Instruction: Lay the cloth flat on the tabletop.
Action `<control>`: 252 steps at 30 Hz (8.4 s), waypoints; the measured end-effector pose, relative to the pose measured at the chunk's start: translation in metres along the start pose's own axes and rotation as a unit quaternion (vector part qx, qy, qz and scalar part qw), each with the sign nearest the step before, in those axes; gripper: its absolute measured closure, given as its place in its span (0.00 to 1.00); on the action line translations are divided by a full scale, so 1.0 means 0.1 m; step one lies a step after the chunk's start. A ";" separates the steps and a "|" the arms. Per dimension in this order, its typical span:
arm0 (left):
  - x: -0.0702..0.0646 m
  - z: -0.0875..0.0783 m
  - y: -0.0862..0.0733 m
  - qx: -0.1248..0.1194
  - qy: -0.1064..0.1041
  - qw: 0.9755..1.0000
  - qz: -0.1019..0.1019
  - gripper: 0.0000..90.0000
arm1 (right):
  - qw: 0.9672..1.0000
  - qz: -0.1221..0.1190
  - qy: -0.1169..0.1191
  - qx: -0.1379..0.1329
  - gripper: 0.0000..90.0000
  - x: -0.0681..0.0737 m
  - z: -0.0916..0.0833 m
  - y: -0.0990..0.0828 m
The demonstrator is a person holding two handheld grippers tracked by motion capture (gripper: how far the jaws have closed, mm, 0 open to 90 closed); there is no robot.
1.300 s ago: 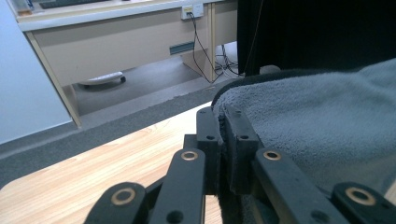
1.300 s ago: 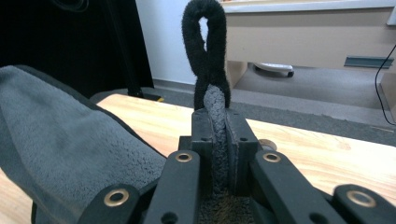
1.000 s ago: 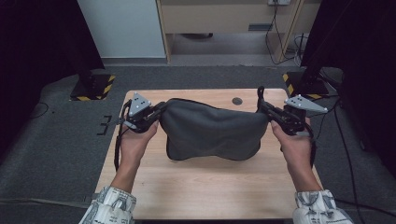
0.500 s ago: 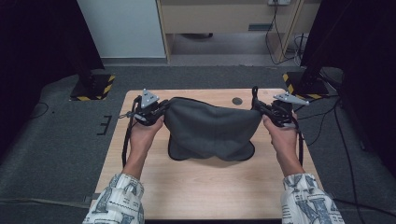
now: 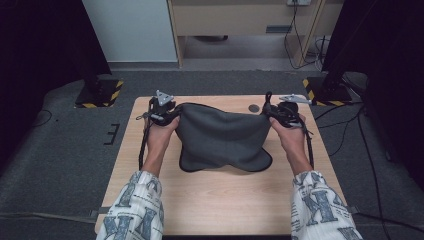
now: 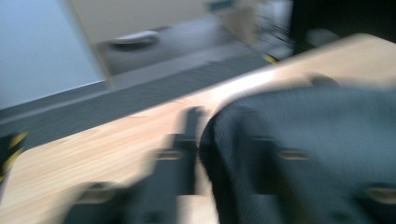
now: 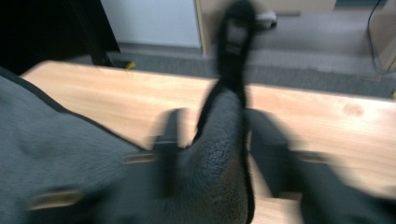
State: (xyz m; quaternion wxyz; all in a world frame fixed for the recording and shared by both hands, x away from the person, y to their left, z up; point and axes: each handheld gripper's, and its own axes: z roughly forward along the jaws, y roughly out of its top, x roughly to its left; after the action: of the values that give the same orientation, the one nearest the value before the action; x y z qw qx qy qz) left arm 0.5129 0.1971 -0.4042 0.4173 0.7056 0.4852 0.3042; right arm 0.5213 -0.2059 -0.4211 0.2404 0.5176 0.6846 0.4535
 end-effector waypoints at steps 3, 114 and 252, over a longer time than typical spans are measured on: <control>0.02 0.04 -0.03 0.014 -0.001 1.000 0.003 0.49 | 1.000 -0.002 -0.011 0.011 0.35 0.01 0.09 -0.04; -0.46 -0.38 -1.66 0.122 -0.095 0.987 0.042 0.39 | 0.986 -0.081 0.033 0.143 0.79 0.10 -0.20 -1.37; -0.62 -1.04 -1.70 0.139 -0.186 0.968 0.094 0.91 | 0.988 -0.079 0.069 0.113 0.95 0.19 -1.27 -1.64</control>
State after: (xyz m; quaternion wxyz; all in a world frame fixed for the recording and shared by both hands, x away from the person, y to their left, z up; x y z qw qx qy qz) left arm 0.3317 0.1998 -0.5079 0.3679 0.8429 0.3685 0.1354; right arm 0.3327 -0.2447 -0.5013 0.1672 0.4532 0.7851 0.3877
